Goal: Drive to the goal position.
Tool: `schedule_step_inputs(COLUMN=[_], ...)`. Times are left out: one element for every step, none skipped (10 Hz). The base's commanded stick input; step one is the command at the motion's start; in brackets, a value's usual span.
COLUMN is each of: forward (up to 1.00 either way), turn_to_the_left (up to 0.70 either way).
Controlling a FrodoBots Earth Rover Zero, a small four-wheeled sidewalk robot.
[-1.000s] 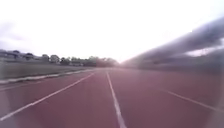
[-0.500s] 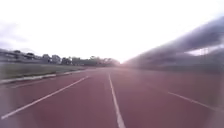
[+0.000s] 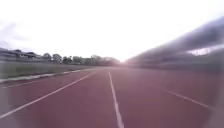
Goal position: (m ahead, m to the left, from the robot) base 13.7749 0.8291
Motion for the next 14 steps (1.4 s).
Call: schedule_step_inputs(forward=[0.70, 0.70, 0.70, 0.70, 0.70, 0.70, 0.70, 0.70, 0.70, 0.70, 0.70, 0.70, 0.70, 0.70], turn_to_the_left=[-0.20, -0.30, -0.18, -0.08, -0.01, 0.00, 0.00, 0.00, 0.00, 0.00, 0.00, 0.00, 0.00, 0.00])
